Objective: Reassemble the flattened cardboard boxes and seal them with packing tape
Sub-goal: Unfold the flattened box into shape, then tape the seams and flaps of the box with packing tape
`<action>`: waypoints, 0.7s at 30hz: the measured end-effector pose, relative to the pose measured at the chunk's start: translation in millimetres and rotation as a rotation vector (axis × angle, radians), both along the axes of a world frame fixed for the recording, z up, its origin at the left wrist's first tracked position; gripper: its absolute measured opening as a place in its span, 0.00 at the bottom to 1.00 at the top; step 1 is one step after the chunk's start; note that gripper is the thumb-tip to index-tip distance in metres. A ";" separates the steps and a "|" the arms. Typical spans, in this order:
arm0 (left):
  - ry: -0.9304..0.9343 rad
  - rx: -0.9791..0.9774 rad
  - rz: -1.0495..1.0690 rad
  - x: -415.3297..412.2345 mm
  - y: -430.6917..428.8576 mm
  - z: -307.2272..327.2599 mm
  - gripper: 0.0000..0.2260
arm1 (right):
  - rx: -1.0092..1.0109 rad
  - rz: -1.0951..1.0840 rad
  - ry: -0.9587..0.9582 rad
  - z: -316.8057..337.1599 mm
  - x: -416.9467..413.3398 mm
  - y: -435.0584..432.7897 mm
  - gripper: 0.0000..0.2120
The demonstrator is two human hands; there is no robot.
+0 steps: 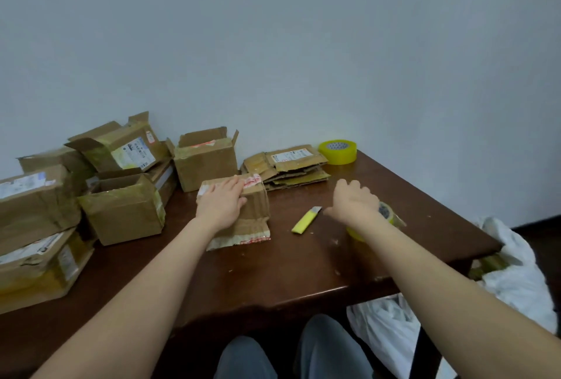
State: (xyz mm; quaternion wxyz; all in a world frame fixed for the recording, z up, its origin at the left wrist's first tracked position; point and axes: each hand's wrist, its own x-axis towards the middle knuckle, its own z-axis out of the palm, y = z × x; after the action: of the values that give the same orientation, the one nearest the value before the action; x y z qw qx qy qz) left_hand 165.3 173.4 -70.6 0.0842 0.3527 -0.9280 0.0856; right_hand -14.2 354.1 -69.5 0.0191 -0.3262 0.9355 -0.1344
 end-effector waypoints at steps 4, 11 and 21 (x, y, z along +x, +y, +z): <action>-0.015 0.032 -0.003 2.5 3.7 0.7 0.24 | 0.162 -0.009 -0.030 -21.5 -4.8 10.9 0.24; 0.049 -0.023 -0.047 12.0 -7.4 4.8 0.25 | -0.362 0.134 -0.095 15.4 9.5 -16.3 0.26; 0.252 0.213 -0.185 28.3 -34.1 5.0 0.21 | -1.099 0.406 -1.136 77.0 41.0 -116.6 0.18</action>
State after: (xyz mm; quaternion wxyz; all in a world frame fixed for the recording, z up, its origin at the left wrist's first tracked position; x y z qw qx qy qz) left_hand 193.6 139.2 -65.5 0.1695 0.2809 -0.9423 -0.0660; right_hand 26.7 237.4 7.5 0.3516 -0.3343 0.5063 -0.7129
